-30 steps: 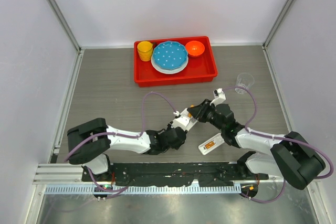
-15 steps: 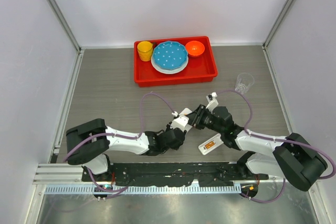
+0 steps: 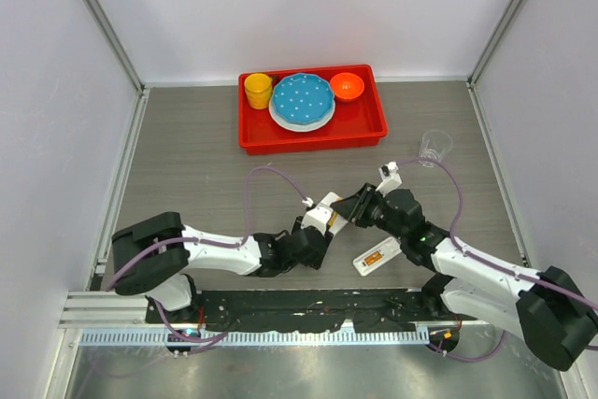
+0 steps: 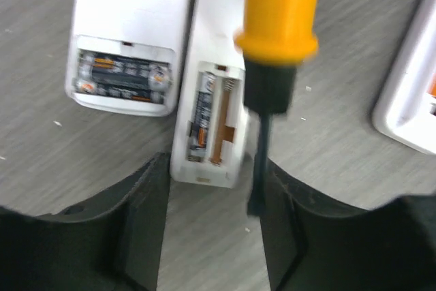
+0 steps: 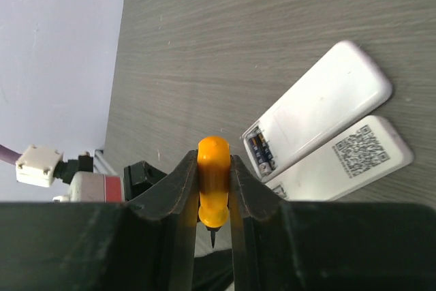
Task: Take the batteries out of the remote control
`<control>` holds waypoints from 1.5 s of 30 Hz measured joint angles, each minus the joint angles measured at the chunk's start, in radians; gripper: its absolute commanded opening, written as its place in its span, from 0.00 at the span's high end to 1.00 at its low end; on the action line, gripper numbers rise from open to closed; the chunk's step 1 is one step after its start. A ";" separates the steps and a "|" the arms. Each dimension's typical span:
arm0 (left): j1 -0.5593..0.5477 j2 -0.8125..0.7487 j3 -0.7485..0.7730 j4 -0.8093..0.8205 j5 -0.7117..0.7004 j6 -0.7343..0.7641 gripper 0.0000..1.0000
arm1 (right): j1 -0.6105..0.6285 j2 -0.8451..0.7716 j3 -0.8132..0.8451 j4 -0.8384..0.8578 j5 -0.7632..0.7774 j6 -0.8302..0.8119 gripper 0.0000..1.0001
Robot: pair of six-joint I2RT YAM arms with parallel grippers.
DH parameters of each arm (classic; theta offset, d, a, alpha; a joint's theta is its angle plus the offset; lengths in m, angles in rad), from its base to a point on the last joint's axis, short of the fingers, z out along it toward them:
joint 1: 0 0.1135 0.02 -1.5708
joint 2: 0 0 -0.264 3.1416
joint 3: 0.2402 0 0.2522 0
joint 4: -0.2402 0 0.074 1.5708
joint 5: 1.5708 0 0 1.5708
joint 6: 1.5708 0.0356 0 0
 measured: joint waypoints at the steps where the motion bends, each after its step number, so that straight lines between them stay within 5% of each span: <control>1: 0.000 -0.011 -0.010 0.013 0.019 -0.008 0.31 | 0.000 -0.022 0.008 -0.027 0.019 -0.016 0.99; 16: -0.002 -0.047 -0.039 0.082 0.208 -0.031 0.27 | -0.015 -0.098 0.051 -0.182 0.131 -0.117 0.99; 22: 0.010 -0.075 -0.042 0.044 0.209 -0.039 0.17 | -0.017 -0.099 0.051 -0.187 0.131 -0.127 0.99; 28: 0.063 -0.267 -0.099 -0.041 0.202 -0.058 0.06 | -0.017 -0.099 0.051 -0.210 0.132 -0.159 0.99; 36: 0.228 -0.601 -0.186 -0.090 0.262 -0.082 0.04 | -0.017 -0.042 0.052 -0.214 0.133 -0.199 0.99; 45: 0.288 -0.597 -0.212 -0.109 0.371 -0.105 0.10 | -0.017 0.016 0.052 -0.185 0.131 -0.200 0.99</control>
